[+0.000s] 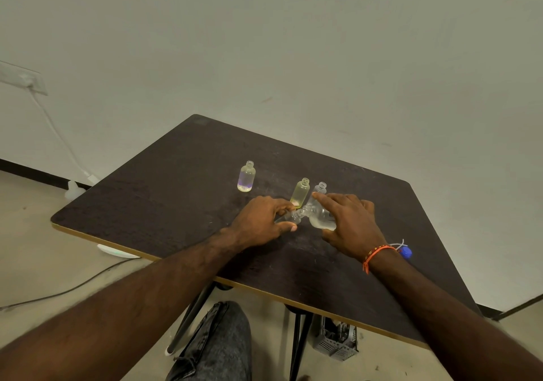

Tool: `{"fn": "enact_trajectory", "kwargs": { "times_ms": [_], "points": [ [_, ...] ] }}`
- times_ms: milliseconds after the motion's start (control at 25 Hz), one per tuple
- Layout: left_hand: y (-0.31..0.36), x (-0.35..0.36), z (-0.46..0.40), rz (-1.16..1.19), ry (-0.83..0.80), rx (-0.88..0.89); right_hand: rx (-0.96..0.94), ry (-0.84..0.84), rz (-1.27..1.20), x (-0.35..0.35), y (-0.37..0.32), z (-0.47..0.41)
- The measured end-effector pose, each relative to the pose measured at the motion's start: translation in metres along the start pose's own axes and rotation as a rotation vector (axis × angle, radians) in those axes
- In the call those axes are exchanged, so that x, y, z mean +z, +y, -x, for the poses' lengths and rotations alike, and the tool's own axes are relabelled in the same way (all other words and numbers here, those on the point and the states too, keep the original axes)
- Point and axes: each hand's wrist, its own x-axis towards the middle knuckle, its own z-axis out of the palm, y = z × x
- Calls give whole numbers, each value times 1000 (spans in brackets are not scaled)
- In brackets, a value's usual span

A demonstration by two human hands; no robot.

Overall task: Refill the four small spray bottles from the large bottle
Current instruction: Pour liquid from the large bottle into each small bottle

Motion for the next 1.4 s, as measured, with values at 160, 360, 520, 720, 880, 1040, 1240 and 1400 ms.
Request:
{"fn": "enact_trajectory", "kwargs": {
  "times_ms": [160, 360, 520, 720, 880, 1040, 1240, 1400],
  "points": [
    [-1, 0, 0, 1, -4, 0, -8, 2, 4, 0, 1, -1],
    [0, 0, 1, 4, -1, 1, -4, 2, 3, -1, 0, 0],
    [0, -1, 2, 0, -6, 0, -10, 1, 9, -2, 0, 0],
    [1, 0, 1, -2, -2, -4, -4, -17, -4, -3, -3, -1],
    [0, -1, 2, 18, -1, 3, 4, -12, -12, -3, -4, 1],
    [0, 0, 2, 29, -3, 8, 56, -28, -145, 0, -10, 2],
    [-4, 0, 4, 16, -7, -22, 94, 47, -302, 0, -9, 4],
    [-9, 0, 5, 21, -1, -64, 207, 124, -494, -3, -4, 7]
  ]
}}
